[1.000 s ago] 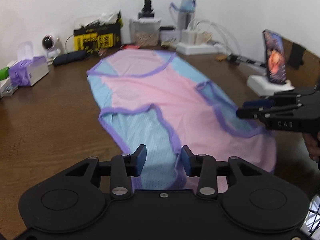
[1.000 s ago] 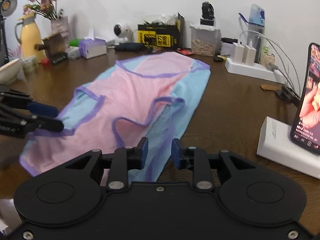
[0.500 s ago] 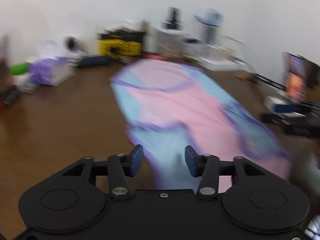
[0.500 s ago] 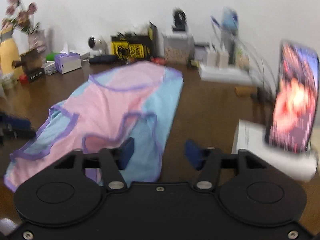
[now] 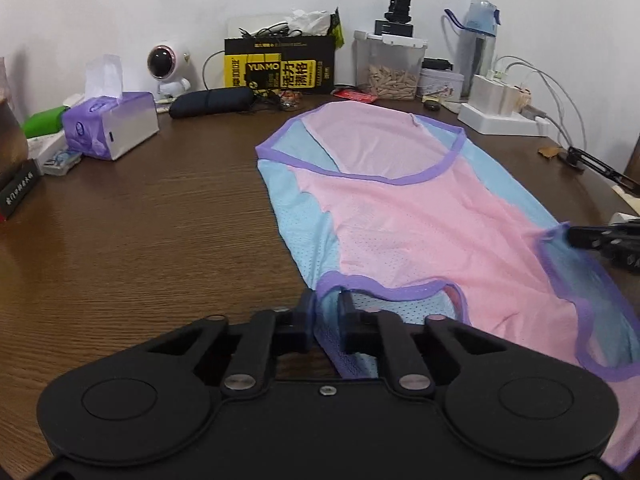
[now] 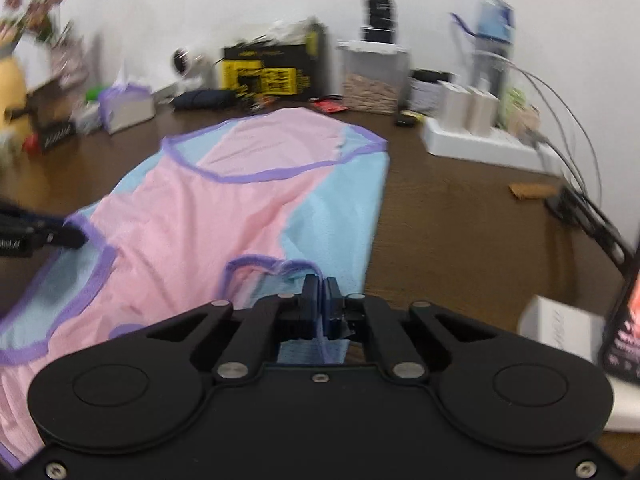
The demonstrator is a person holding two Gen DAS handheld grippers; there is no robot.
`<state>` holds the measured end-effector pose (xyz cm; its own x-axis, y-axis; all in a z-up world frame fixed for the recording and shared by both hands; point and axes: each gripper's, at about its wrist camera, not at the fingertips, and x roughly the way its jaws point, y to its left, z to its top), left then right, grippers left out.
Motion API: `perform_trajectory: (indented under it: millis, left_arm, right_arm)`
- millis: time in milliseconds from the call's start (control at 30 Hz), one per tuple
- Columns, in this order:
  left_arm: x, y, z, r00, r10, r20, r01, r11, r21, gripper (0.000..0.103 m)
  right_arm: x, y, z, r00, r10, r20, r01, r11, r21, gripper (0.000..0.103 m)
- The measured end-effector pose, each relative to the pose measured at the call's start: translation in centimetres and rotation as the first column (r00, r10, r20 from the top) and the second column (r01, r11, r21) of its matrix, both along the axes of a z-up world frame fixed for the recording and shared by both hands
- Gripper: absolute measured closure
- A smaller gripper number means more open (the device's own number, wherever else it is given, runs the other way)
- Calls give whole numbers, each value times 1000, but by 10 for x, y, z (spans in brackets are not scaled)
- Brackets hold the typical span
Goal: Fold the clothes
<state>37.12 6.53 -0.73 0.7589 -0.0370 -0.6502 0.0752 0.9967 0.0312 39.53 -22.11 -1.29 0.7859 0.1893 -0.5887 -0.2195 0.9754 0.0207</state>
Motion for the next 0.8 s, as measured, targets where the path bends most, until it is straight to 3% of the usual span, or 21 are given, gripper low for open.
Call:
perform_trajectory:
  millis: [167, 267, 333, 400, 433, 533, 600, 700, 800]
  left_arm:
    - [-1, -11, -2, 1000, -5, 17, 4, 998, 67, 96]
    - [1, -9, -1, 999, 33, 18, -34, 998, 56, 92]
    - [-6, -7, 3, 998, 52, 22, -54, 997, 56, 82]
    - [-20, -6, 11, 998, 56, 41, -58, 998, 41, 74]
    - [-28, -4, 16, 997, 52, 53, -54, 998, 26, 69]
    - [-45, -5, 21, 999, 8, 54, -7, 1000, -20, 65]
    - [-49, -14, 14, 999, -16, 38, 16, 1000, 11, 65]
    - [-55, -27, 3, 999, -47, 12, 46, 997, 54, 65]
    - [-61, -28, 1, 999, -33, 12, 32, 999, 43, 65]
  right_arm:
    - [3, -16, -6, 1000, -20, -9, 20, 1000, -5, 98]
    - [1, -14, -3, 999, -34, 10, 35, 998, -52, 77]
    - [-5, -15, 3, 998, -49, 38, 52, 996, -75, 63]
    - [-26, -19, 13, 996, -48, 76, 54, 995, -81, 60]
    - [-38, -20, 18, 996, -32, 87, 37, 997, -65, 60]
    - [-64, -15, 22, 995, 66, 72, -66, 998, 1, 60]
    - [-73, -7, 17, 992, 117, 55, -118, 993, 20, 61]
    - [-74, 7, 5, 989, 147, 14, -147, 989, -20, 71]
    - [-77, 5, 0, 995, 98, -2, -98, 993, -65, 73]
